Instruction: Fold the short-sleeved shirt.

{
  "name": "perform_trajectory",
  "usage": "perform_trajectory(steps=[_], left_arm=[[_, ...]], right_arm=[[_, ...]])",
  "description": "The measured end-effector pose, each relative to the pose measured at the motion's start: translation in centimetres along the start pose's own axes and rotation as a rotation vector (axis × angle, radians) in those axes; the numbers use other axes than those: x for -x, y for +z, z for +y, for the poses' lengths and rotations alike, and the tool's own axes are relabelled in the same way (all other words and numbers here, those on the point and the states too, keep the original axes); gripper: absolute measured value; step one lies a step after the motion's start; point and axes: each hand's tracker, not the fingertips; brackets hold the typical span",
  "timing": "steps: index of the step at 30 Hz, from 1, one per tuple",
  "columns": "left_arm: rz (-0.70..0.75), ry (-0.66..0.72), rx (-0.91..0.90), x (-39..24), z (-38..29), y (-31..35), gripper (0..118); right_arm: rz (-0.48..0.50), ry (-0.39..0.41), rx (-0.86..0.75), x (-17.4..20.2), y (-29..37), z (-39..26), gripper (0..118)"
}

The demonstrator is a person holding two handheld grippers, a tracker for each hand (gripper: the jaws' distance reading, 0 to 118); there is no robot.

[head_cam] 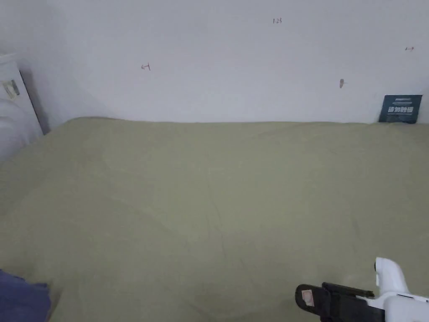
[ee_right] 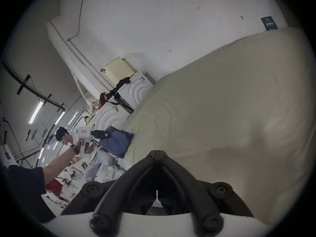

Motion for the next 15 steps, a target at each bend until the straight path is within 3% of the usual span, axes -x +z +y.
perform_trajectory(steps=[4, 8, 11, 13, 14, 15], left_arm=[[-0.151, 0.05, -0.011, -1.6, 0.0, -2.7, 22], [-0.007, 0.052, 0.023, 0.8, 0.8, -3.5, 22], [0.122, -0.02, 0.062, 3.0, 1.2, -3.3, 22], [0.191, -0.009, 0.077, 4.2, 1.0, -2.8, 77], [0.196, 0.004, 0.078, 4.9, 1.0, -2.3, 96], [0.164, 0.03, 0.065, 5.5, 1.0, -1.7, 96]], right_arm=[[0.011, -0.022, -0.055, 0.7, 0.1, -0.5, 1], [0.042, -0.013, -0.06, 1.8, -0.3, -0.4, 1], [0.039, 0.007, -0.052, 2.5, -1.1, -0.2, 1], [0.045, 0.003, -0.046, 2.5, -1.7, 0.0, 1], [0.047, -0.001, -0.048, 2.5, -1.9, -0.1, 1], [0.059, -0.005, -0.043, 2.6, -2.1, -0.1, 1]])
